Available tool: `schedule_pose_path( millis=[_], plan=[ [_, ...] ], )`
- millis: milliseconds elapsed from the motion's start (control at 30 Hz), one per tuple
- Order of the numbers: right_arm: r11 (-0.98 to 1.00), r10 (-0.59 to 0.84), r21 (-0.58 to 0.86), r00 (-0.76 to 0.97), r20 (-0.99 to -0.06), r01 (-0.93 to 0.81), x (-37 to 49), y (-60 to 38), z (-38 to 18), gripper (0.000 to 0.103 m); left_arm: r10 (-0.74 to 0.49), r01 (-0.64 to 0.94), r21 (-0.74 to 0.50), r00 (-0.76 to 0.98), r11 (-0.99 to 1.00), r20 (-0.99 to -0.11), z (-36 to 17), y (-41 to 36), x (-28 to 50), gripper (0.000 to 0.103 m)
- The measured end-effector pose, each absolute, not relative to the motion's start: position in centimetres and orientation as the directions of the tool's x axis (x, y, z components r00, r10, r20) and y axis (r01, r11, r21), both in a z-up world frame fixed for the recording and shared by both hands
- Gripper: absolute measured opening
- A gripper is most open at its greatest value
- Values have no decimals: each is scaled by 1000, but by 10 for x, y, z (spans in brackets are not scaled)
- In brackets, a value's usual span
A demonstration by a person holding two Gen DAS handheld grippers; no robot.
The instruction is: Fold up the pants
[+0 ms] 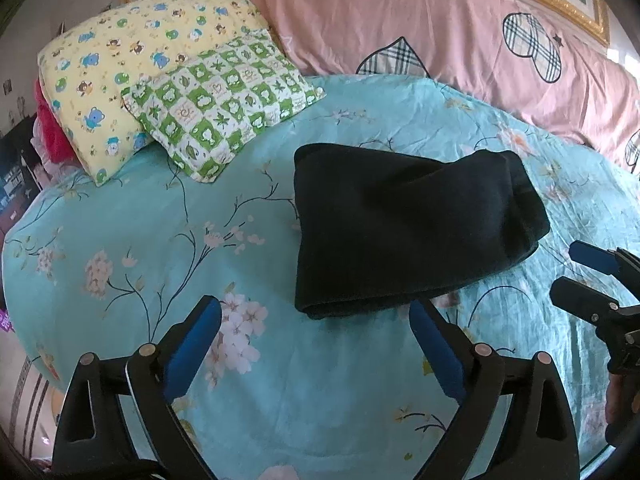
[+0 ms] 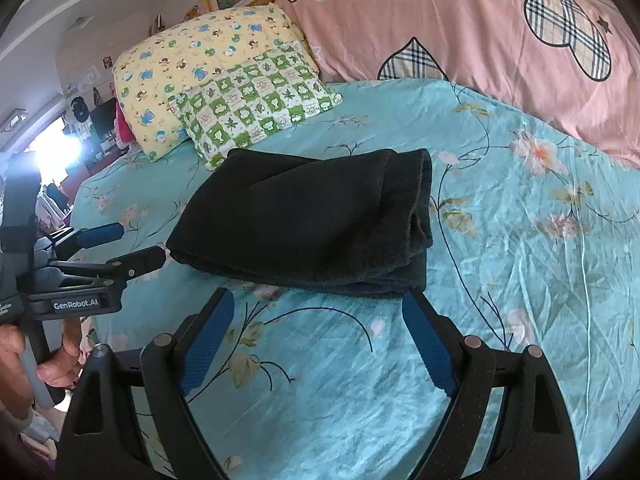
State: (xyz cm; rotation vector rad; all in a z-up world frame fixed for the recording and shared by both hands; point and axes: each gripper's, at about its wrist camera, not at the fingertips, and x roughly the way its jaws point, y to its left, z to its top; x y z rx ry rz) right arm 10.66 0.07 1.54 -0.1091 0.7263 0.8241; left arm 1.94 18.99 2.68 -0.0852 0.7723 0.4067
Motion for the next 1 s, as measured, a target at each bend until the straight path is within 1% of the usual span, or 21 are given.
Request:
schedule_pose_path(
  millis=[567,1000],
  plan=[
    [688,617,129,482,-622,-714,111,16,8,86,304,-380,56,633,923,-711,10,197,31,96],
    [689,624,141,482,-615,-711,117,21,4,87,301,-380,54,630,923,-716,7,201,35,96]
  ],
)
